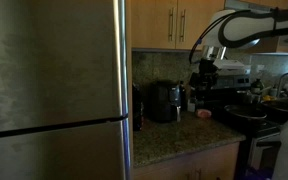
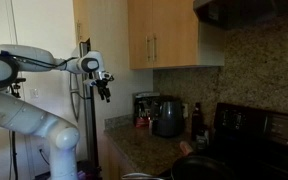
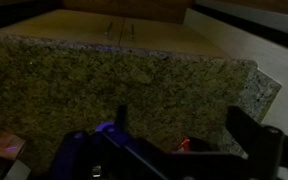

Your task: Open the basket of the air fryer

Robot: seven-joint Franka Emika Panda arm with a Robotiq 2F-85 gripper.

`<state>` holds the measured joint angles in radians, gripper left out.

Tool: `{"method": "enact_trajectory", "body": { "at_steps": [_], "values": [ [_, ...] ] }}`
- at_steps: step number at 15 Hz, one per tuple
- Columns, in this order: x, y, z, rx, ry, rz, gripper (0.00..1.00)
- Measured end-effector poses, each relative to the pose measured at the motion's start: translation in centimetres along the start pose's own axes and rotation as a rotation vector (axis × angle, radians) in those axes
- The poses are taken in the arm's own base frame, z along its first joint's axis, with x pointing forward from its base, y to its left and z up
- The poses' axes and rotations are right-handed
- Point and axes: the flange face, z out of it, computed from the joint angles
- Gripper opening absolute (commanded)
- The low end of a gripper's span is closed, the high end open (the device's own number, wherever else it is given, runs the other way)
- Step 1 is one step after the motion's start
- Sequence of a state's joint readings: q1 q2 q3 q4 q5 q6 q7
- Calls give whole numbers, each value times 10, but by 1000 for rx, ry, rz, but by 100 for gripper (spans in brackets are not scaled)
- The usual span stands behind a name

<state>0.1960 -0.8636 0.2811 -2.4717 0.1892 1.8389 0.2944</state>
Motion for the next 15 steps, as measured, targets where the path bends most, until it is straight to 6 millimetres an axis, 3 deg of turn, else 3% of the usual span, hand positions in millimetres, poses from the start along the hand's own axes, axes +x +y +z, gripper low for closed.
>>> {"method": "enact_trajectory", "body": {
  "at_steps": [7,15],
  "values": [
    [-3,1,1,-17,-24,-10,100],
    [-3,5,0,-168,9,6,100]
  ]
}}
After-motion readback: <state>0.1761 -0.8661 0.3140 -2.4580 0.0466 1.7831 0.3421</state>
